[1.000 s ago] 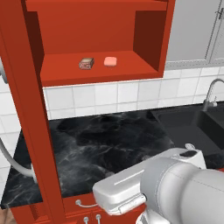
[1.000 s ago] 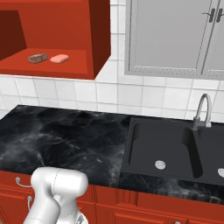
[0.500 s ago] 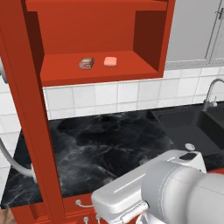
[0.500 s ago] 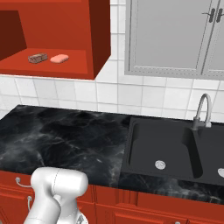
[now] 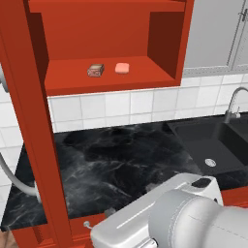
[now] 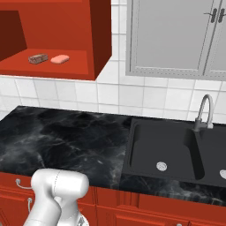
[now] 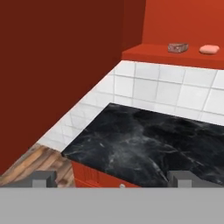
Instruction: Pick up the bar soap and bar soap from the sink, and place them back in the cabinet, and close the cabinet door.
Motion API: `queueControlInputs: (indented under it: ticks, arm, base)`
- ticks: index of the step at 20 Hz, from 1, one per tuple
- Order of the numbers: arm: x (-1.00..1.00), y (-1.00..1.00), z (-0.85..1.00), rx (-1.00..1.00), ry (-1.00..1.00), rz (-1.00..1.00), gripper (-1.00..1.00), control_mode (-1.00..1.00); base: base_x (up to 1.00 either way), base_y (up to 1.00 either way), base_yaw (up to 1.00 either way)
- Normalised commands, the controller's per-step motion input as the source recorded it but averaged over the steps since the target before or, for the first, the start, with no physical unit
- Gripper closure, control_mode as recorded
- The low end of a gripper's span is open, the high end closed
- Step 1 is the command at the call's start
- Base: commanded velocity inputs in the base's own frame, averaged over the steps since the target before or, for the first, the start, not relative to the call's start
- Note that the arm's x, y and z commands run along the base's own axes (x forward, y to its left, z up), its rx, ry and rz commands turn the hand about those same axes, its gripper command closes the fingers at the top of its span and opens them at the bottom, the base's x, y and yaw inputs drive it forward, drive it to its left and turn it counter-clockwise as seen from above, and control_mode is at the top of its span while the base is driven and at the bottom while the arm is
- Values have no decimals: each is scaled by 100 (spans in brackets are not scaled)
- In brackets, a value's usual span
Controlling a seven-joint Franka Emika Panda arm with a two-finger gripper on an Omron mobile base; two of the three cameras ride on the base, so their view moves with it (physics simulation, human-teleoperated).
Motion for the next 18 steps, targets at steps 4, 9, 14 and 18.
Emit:
queueControlInputs:
  ticks: [4,9,14,18]
  arm:
    - [-24,22,0,0,0,3,-100,-100]
    - [-15,15,0,0,0,2,-100,-100]
    - [-10,11,0,0,0,2,-100,-100]
    - [-5,15,0,1,0,1,-100,-100]
  base:
    - [0,0,0]
    - [0,0,0]
    - [0,0,0]
    - [0,0,0]
